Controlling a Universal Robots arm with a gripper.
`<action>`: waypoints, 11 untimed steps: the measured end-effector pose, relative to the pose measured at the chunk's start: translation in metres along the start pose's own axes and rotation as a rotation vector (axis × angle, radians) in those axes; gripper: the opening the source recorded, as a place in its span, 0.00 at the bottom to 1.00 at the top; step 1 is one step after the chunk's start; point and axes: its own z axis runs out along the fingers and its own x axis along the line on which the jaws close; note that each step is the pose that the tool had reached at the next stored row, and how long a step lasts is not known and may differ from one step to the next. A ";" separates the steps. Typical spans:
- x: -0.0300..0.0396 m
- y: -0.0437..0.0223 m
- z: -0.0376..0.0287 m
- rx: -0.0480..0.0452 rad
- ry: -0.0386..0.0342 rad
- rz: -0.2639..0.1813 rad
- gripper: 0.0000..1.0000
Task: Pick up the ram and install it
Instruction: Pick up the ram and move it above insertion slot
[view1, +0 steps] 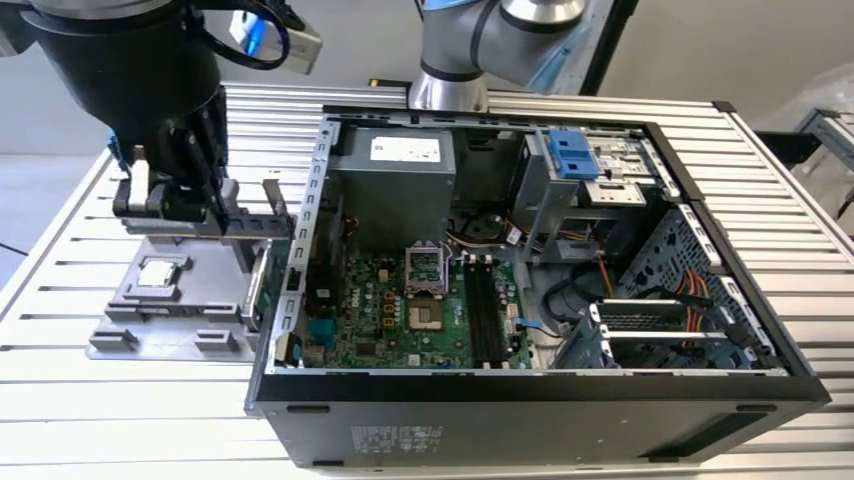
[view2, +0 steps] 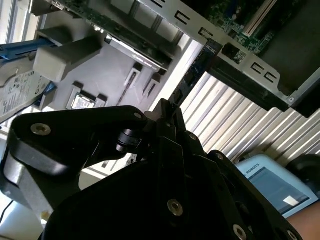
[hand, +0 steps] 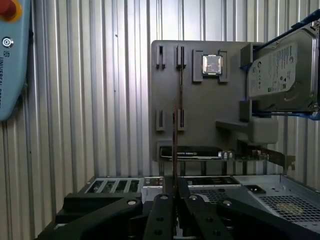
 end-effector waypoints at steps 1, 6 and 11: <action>-0.0001 -0.0025 -0.0001 0.0000 0.0000 0.000 0.00; -0.0005 -0.0152 -0.0003 0.0000 0.0000 0.000 0.00; -0.0009 -0.0302 -0.0005 0.0000 -0.0001 0.000 0.00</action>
